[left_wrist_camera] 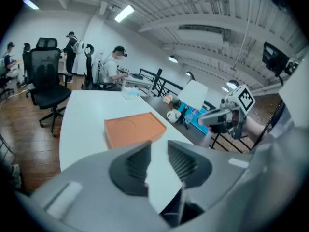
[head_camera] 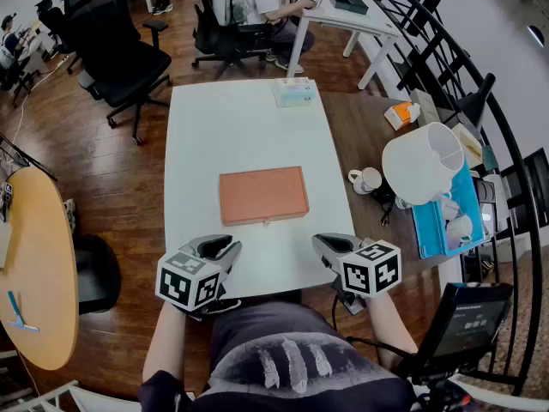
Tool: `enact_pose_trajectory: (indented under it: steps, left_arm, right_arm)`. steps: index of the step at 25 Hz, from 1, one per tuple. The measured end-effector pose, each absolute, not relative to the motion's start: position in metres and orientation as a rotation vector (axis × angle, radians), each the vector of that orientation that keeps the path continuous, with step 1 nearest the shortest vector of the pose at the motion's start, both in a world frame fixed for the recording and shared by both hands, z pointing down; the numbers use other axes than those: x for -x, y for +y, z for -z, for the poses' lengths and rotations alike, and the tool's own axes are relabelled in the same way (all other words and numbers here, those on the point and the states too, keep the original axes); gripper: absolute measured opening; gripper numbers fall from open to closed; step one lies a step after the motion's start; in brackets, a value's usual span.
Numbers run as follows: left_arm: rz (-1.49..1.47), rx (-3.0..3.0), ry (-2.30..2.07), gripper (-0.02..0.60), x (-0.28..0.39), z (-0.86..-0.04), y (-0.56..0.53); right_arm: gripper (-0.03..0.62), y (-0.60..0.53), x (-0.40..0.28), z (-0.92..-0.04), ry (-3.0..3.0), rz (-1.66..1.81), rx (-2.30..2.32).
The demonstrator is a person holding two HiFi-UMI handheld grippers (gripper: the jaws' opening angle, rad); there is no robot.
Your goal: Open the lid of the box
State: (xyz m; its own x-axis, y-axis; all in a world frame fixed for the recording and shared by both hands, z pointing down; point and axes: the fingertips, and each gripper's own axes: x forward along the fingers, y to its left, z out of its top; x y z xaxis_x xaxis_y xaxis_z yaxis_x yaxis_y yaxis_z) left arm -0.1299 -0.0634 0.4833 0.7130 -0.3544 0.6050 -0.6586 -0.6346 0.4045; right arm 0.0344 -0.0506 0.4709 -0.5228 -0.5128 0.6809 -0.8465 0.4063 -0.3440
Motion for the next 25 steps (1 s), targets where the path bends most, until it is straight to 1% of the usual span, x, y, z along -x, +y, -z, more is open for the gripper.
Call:
enact_pose_trajectory:
  steps: [1,2,3,4,8,10,11,14,20,25]
  left_arm:
    - [-0.665,-2.285,-0.721,0.183,0.120,-0.492,-0.062]
    - [-0.685,-2.270,-0.680,0.278,0.109,-0.500,-0.060]
    - [-0.699,-2.253,-0.646,0.334,0.098,-0.509,-0.059]
    - [-0.713,-2.230,-0.619,0.344,0.086,-0.520,-0.058]
    - [-0.770,-2.085,-0.646,0.350,0.046,-0.575,-0.070]
    - [-0.732,-1.945,-0.730,0.347,0.039,-0.602,-0.084]
    - [-0.695,-1.863,-0.776,0.339,0.038,-0.614,-0.091]
    - [-0.606,-1.648,-0.896,0.276,0.046,-0.642,-0.112]
    - [-0.630,-1.477,-0.981,0.259,0.052,-0.667,-0.125]
    - [-0.654,-1.419,-1.045,0.226,0.048,-0.678,-0.131]
  right_arm:
    - [0.003,-0.050,-0.036,-0.471,-2.192,-0.935,-1.158]
    - [0.005,-0.049,-0.038,-0.472,-2.191,-0.935,-1.159]
    - [0.003,-0.048,-0.040,-0.473,-2.189,-0.935,-1.161]
    - [0.005,-0.047,-0.042,-0.474,-2.187,-0.938,-1.162]
    - [0.005,-0.040,-0.057,-0.481,-2.180,-0.967,-1.173]
    - [0.003,-0.038,-0.066,-0.485,-2.179,-0.981,-1.177]
    - [0.005,-0.037,-0.069,-0.487,-2.181,-0.987,-1.173]
    - [0.003,-0.037,-0.075,-0.492,-2.192,-0.998,-1.149]
    - [0.005,-0.033,-0.083,-0.503,-2.215,-1.032,-1.104]
    - [0.005,-0.028,-0.085,-0.507,-2.228,-1.034,-1.034]
